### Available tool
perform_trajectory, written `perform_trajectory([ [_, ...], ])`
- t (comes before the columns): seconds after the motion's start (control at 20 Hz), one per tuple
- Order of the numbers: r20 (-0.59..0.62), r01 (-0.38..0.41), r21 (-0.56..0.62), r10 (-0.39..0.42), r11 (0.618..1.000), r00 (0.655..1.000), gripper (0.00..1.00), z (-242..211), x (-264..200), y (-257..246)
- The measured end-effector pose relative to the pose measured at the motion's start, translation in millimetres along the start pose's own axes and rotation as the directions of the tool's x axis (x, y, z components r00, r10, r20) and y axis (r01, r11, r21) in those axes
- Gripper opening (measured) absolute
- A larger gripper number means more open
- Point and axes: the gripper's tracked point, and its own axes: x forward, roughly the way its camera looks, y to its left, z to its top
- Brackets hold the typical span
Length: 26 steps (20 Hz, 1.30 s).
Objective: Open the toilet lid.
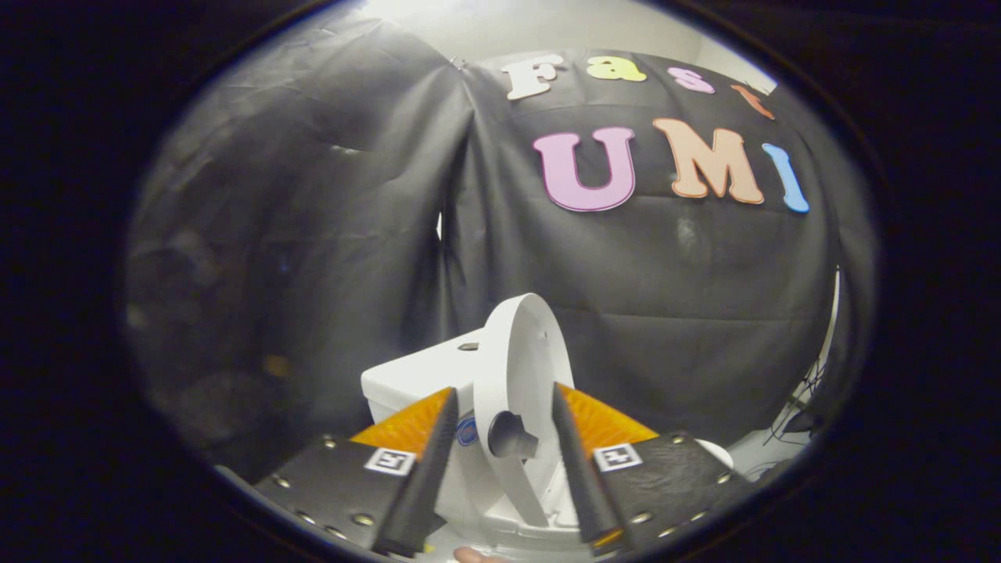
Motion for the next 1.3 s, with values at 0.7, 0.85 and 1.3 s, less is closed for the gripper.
perform_trajectory([
  [0.7, 0.000, 0.098, 0.013, -0.098, 0.995, 0.995, 0.93, 13, -39, -96],
  [0.85, 0.000, 0.128, 0.020, -0.128, 0.992, 0.992, 0.93, 12, -48, -125],
  [1.3, -0.003, 0.159, 0.115, -0.160, 0.981, 0.987, 0.93, -7, -74, -197],
])
